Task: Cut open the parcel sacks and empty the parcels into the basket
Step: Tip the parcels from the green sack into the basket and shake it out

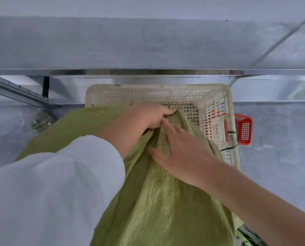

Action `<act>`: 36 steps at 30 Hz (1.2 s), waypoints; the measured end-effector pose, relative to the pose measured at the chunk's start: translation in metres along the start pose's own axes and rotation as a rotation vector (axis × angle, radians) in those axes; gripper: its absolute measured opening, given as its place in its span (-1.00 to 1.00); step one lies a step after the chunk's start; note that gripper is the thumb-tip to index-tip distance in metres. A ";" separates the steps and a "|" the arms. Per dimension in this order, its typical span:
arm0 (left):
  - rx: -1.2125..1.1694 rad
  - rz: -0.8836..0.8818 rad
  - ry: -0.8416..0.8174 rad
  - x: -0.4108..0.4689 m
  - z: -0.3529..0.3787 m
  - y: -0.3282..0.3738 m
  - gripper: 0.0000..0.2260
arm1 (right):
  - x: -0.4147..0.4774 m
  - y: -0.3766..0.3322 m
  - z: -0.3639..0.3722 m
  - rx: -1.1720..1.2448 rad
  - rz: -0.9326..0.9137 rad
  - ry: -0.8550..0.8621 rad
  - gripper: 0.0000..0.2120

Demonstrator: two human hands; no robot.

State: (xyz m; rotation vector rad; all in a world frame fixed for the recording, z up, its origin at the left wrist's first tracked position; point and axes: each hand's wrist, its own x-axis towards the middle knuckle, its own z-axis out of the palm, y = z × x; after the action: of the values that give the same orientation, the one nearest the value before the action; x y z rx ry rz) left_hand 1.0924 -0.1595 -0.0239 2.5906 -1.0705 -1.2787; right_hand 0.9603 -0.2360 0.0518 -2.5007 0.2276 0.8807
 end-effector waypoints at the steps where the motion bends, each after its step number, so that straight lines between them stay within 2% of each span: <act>1: -0.029 -0.005 -0.004 0.002 -0.002 0.000 -0.57 | -0.007 -0.001 0.010 -0.079 -0.004 -0.053 -0.29; 3: -0.043 -0.001 0.089 0.003 -0.006 0.000 -0.64 | -0.006 0.003 0.027 -0.195 0.014 -0.100 -0.31; 6: -0.101 0.001 0.412 -0.008 -0.017 -0.001 -0.71 | 0.029 0.017 0.039 -0.271 0.040 -0.047 -0.33; 8: -0.201 0.002 0.547 -0.021 -0.025 -0.002 -0.74 | 0.058 0.031 0.034 -0.238 0.051 -0.043 -0.37; 9: -0.211 0.000 0.560 -0.029 -0.027 -0.006 -0.75 | 0.071 0.039 0.030 -0.206 0.063 -0.051 -0.39; 11: -0.184 -0.026 0.482 -0.045 -0.020 -0.018 -0.77 | 0.086 0.052 0.019 -0.127 0.100 -0.032 -0.48; 13: -0.157 -0.089 0.345 -0.059 -0.003 -0.034 -0.73 | 0.088 0.056 0.011 -0.014 0.131 0.071 -0.63; 15: -0.169 -0.165 0.231 -0.071 0.017 -0.047 -0.65 | 0.074 0.050 0.009 0.114 0.124 0.183 -0.70; 17: -0.214 -0.217 0.206 -0.078 0.034 -0.056 -0.57 | 0.046 0.039 0.012 0.189 0.033 0.314 -0.70; 19: -0.284 -0.234 0.271 -0.084 0.045 -0.060 -0.51 | 0.004 0.024 0.021 0.240 -0.154 0.437 -0.68; 20: -0.302 -0.228 0.312 -0.087 0.049 -0.061 -0.51 | -0.018 0.015 0.029 0.238 -0.248 0.437 -0.62; 22: -0.270 -0.203 0.395 -0.094 0.054 -0.061 -0.56 | -0.051 0.004 0.058 0.138 -0.364 0.299 -0.40; 24: -0.238 -0.157 0.476 -0.102 0.056 -0.057 -0.64 | -0.064 0.005 0.095 -0.024 -0.389 0.111 -0.18; 26: -0.231 -0.102 0.546 -0.110 0.052 -0.052 -0.68 | -0.057 0.018 0.127 -0.166 -0.313 -0.042 -0.03; 28: -0.230 -0.054 0.569 -0.114 0.047 -0.047 -0.69 | -0.036 0.041 0.144 -0.308 -0.194 -0.120 0.06; 31: -0.223 -0.002 0.592 -0.123 0.044 -0.044 -0.67 | 0.001 0.075 0.146 -0.376 0.049 -0.211 0.09; 33: -0.157 0.097 0.638 -0.130 0.050 -0.042 -0.67 | 0.023 0.088 0.144 -0.376 0.203 -0.216 -0.03; 34: -0.101 0.170 0.626 -0.133 0.057 -0.041 -0.68 | 0.032 0.089 0.144 -0.363 0.252 -0.202 -0.10; 36: 0.014 0.286 0.480 -0.137 0.082 -0.036 -0.68 | 0.043 0.085 0.146 -0.269 0.279 -0.185 -0.16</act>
State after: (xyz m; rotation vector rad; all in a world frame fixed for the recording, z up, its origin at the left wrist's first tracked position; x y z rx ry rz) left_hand 0.9968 -0.0297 0.0029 2.4438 -1.2767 -0.5497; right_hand 0.8878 -0.2389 -0.1065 -2.6499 0.4284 1.3265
